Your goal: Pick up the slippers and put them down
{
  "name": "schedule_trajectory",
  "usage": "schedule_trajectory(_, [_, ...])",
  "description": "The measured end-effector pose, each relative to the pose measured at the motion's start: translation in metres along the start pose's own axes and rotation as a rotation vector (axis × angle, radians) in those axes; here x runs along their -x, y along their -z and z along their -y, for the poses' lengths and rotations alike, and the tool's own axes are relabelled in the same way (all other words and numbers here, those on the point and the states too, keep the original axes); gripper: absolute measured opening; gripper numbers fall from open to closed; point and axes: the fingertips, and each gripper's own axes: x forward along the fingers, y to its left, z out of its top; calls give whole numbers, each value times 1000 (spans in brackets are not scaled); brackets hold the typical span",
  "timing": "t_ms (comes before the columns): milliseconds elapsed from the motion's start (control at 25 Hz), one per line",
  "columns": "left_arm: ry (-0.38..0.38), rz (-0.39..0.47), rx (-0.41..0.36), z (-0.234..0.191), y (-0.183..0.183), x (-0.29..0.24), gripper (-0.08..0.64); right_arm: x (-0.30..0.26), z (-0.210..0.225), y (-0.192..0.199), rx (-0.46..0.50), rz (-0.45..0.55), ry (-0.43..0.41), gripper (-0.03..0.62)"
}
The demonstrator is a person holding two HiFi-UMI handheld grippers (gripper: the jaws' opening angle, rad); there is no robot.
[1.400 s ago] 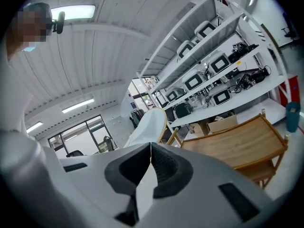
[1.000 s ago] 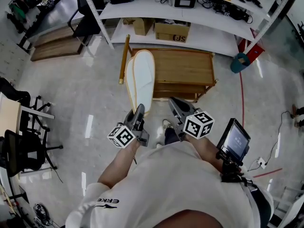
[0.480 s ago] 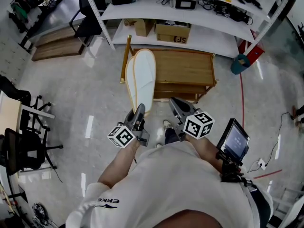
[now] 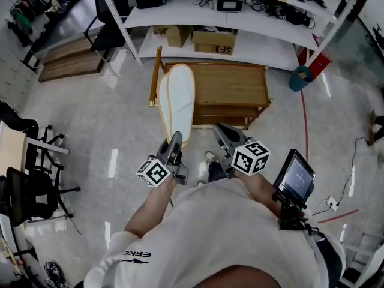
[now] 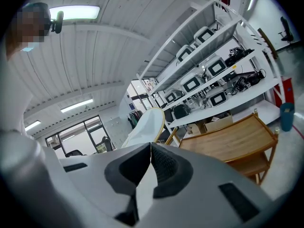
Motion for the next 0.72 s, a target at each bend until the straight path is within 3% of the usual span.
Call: schedule_trajectory(720, [81,-108,36,21,39,-25,64,51,25,4,-27,38,135,6])
